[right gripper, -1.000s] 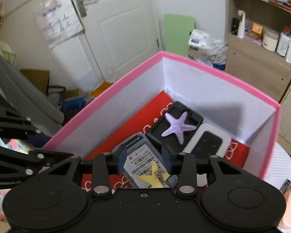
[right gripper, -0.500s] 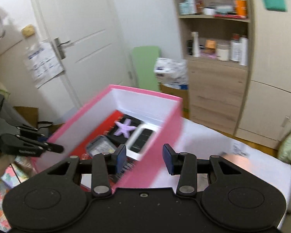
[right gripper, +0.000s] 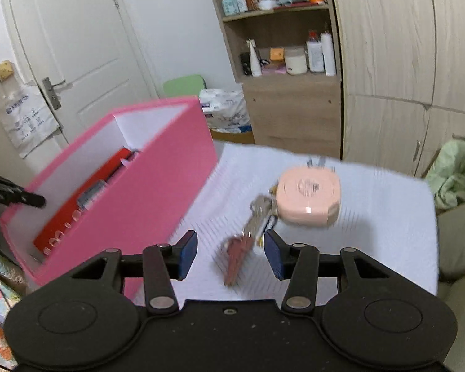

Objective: Organize rigid objects
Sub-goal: 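Move the right tool to the silver keys and grasp them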

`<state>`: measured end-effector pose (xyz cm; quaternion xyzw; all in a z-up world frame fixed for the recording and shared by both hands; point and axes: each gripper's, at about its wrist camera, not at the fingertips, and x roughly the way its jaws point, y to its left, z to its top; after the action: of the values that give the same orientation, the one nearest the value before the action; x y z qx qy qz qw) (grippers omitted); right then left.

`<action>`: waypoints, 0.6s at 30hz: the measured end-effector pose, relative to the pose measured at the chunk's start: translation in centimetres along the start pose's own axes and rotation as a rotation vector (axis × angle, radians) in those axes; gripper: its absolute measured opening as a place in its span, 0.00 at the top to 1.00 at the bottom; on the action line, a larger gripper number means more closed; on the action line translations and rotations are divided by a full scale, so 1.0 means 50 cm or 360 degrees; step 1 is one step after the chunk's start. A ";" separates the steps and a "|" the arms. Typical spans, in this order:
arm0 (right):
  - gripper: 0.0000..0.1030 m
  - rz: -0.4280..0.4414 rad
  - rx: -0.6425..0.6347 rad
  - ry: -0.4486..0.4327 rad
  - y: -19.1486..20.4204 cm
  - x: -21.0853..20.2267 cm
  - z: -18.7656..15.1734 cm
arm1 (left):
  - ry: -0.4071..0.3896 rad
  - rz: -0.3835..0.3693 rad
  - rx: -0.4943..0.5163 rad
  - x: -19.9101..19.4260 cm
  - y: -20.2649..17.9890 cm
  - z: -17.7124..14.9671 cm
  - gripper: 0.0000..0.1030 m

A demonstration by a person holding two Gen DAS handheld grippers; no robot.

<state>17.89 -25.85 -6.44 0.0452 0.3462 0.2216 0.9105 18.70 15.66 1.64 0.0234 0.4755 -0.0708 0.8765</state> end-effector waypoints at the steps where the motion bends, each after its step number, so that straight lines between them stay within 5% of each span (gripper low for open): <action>1: 0.48 -0.0003 0.0001 0.0008 -0.001 0.012 -0.009 | 0.0002 0.0003 0.0003 0.000 -0.001 0.000 0.85; 15: 0.44 -0.0221 -0.0239 -0.0023 0.059 0.121 -0.044 | 0.0012 0.0009 0.0007 0.000 -0.004 0.001 0.82; 18: 0.71 -0.0238 -0.0208 -0.0031 0.051 0.110 -0.040 | 0.0012 0.0010 0.0007 0.000 -0.004 0.000 0.82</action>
<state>19.26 -21.31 -10.70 -0.0383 0.3246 0.1746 0.9288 18.69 15.45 1.65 0.0270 0.4786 -0.0690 0.8749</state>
